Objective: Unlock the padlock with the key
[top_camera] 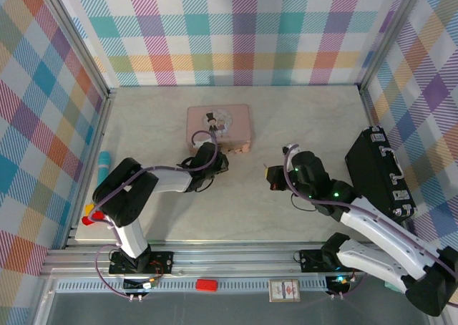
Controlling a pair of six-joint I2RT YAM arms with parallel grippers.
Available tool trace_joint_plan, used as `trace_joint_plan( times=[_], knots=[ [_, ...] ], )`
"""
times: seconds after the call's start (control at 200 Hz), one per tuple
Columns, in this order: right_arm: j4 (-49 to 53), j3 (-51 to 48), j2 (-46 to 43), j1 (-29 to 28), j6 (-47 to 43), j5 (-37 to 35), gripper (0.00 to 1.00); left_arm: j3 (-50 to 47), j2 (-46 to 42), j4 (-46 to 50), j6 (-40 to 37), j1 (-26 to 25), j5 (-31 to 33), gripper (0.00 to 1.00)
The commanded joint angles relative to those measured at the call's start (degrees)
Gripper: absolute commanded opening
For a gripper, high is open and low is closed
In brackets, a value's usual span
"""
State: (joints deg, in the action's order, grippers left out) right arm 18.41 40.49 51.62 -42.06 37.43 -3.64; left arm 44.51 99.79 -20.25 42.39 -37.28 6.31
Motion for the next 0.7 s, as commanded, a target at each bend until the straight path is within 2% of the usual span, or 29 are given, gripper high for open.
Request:
trace_joint_plan(
  times=[0.0,0.17,0.255,0.435,0.695],
  knots=[
    [-6.12,-1.12,2.89,-0.06,4.57,4.04,0.00,-3.13,-3.82,0.08,2.13,0.41,0.51,0.00],
    [-11.77,-3.03,7.42,-0.17,9.01,7.34,0.00,-3.29,-5.07,-0.10,3.91,0.23,-3.26,0.01],
    [-17.32,-5.00,9.43,-0.07,11.98,10.38,0.00,-4.01,-4.32,-2.81,5.80,0.10,-5.22,0.02],
    [-22.28,-6.28,15.88,-0.12,17.88,13.55,0.00,-4.56,-2.39,-8.11,9.57,-0.06,-8.60,0.00],
    [-29.70,-7.46,23.47,0.09,22.22,16.51,0.00,-3.20,-2.87,-6.12,8.41,-1.11,-8.28,0.00]
  ],
)
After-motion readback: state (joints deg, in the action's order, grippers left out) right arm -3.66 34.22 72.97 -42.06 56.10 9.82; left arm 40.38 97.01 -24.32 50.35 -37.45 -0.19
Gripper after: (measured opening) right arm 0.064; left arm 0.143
